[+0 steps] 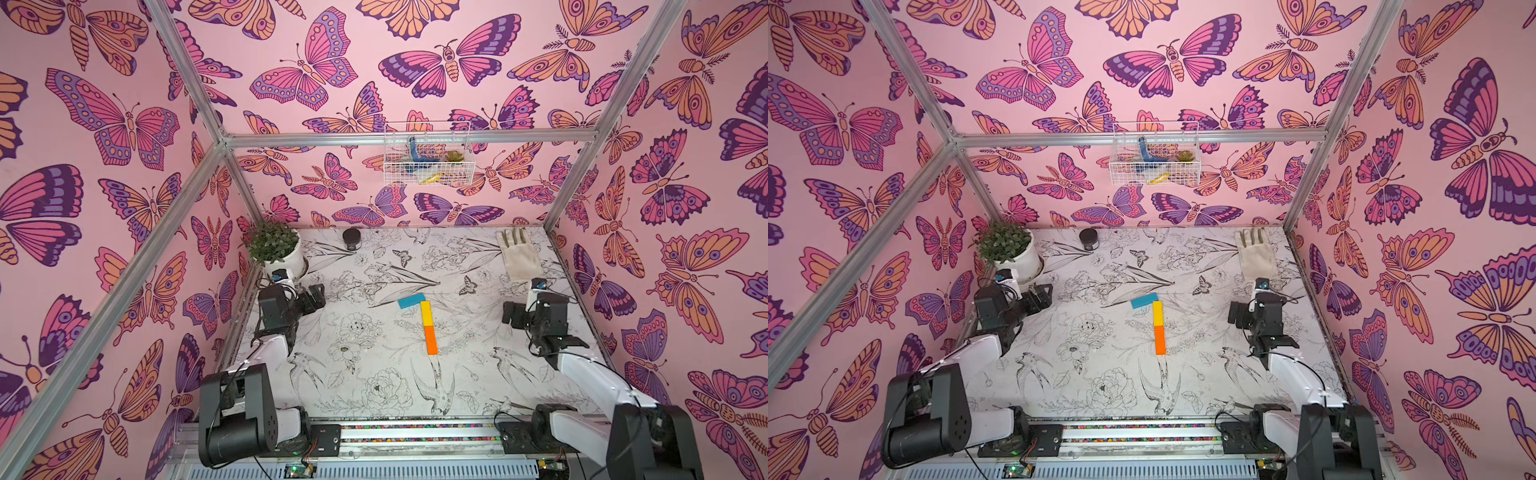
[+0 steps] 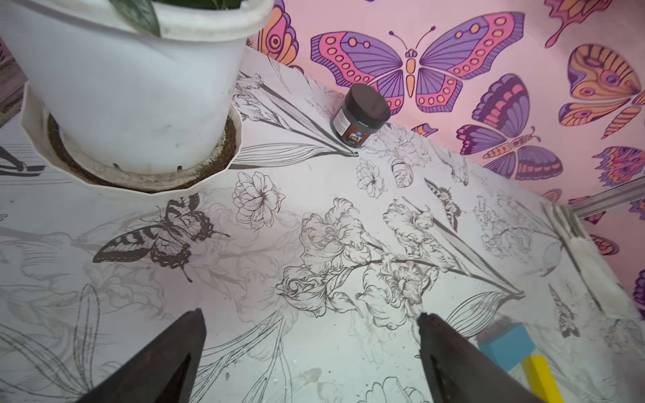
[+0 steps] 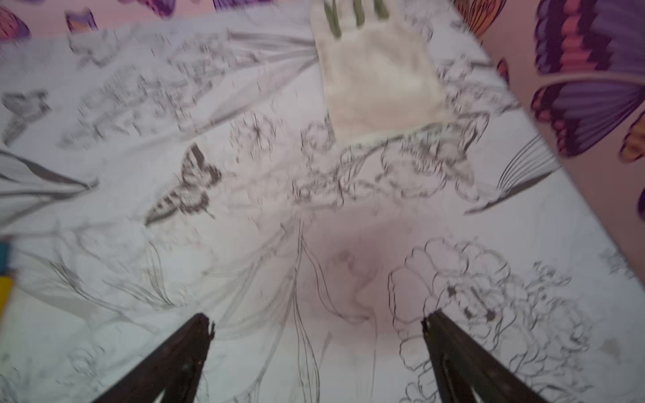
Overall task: Assemble the number 7 with building blocks
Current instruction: Reset both arms
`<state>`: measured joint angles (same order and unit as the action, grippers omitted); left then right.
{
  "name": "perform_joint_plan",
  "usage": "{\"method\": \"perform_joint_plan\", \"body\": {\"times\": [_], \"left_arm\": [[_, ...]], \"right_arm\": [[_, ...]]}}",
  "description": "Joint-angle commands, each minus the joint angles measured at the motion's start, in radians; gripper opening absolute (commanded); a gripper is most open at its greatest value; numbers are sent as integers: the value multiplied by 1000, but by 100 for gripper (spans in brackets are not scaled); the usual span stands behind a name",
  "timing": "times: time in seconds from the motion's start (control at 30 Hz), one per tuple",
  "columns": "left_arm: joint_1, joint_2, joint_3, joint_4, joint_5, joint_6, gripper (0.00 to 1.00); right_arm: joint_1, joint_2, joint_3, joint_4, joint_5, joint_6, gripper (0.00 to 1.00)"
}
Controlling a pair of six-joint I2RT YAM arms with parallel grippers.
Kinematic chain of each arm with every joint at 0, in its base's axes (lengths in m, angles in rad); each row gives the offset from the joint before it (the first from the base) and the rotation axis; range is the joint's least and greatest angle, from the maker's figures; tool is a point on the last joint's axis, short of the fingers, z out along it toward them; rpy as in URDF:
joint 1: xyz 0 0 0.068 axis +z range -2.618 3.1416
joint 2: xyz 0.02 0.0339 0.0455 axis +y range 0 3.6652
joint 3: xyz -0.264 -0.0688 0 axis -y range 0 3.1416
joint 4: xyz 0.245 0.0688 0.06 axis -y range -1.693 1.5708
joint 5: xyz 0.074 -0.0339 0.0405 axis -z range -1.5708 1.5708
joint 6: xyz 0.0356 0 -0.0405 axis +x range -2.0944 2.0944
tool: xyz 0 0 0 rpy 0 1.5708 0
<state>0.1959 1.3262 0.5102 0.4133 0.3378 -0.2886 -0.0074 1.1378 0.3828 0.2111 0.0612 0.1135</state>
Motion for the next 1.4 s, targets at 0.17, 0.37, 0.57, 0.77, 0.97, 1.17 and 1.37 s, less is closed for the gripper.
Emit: {"method": "perform_joint_plan", "body": {"times": [0.17,0.37,0.57,0.77,0.97,1.17,1.37], "left_arm": [[-68,6,-134,264,-156,210,100],[-110,219,-149,512,-203,257,100],[-131,215,-135,469,-192,291,100],[-133,211,-135,466,-195,290,100],[-135,211,-136,469,-197,291,100],[-135,213,-136,470,-197,292,100],[-138,212,-136,470,-204,292,100]], "right_arm": [[-14,197,-12,495,-54,-51,99],[-14,361,31,563,-68,-64,98],[-14,377,26,596,-64,-59,97],[-14,371,19,608,-67,-61,99],[-14,369,21,600,-66,-62,99],[-14,368,21,599,-67,-62,99],[-14,368,21,599,-66,-62,99]]}}
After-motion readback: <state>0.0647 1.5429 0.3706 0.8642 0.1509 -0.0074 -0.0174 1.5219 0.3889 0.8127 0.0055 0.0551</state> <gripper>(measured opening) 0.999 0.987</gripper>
